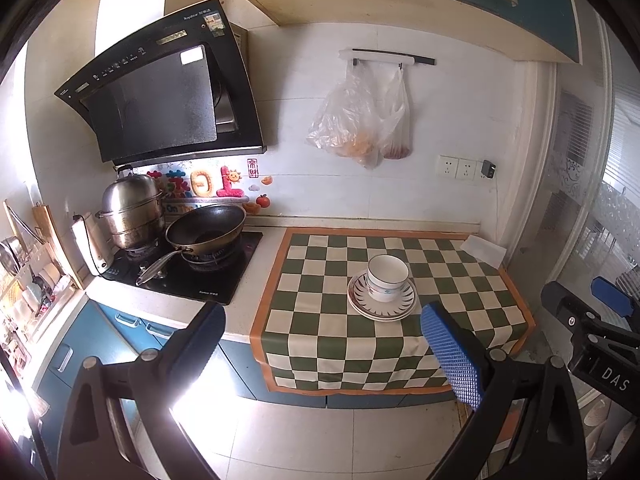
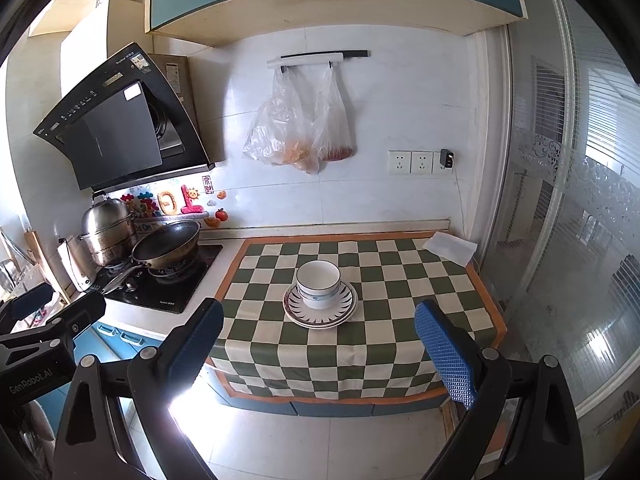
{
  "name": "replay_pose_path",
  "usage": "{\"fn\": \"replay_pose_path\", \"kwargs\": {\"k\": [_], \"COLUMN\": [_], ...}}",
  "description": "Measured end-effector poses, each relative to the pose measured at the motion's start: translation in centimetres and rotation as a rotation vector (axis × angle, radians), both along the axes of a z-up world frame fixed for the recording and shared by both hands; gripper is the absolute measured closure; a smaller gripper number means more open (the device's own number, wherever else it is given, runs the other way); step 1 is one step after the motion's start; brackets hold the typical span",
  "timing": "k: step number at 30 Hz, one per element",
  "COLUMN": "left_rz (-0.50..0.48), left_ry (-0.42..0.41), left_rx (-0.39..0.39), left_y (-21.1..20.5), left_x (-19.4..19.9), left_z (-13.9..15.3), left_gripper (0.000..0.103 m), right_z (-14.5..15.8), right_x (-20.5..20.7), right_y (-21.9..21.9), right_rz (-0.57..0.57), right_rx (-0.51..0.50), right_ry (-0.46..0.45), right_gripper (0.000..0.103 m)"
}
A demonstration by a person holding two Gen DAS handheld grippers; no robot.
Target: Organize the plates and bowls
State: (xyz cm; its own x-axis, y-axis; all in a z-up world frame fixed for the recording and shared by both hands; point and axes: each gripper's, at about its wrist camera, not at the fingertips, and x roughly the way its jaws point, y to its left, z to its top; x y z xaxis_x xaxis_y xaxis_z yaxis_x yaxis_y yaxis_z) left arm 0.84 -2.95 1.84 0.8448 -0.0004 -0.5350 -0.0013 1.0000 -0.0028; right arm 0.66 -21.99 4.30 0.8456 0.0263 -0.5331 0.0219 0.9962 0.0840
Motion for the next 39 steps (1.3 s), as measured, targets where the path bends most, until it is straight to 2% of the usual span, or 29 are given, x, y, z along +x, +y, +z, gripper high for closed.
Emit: {"fn": "replay_pose_path", "kwargs": {"k": [34, 39], "left_rz": [0.013, 0.021], "left_ry": [-0.019, -0.042], "left_rx": [0.012, 0.019], "left_y": [-1.0, -1.5], "left_x": [-0.7, -1.1], "left_z": [1.1, 1.2], "left_gripper": [0.003, 0.003], "right_z": [-0.1, -0.2], "right_x": [0.2, 0.1], "right_y": [0.2, 0.4], "right_rz": [-0.009, -0.012], "right_rx": [-0.002, -0.002], "right_ry": [-0.007, -0.006], "right_gripper": [0.004, 0.004]}}
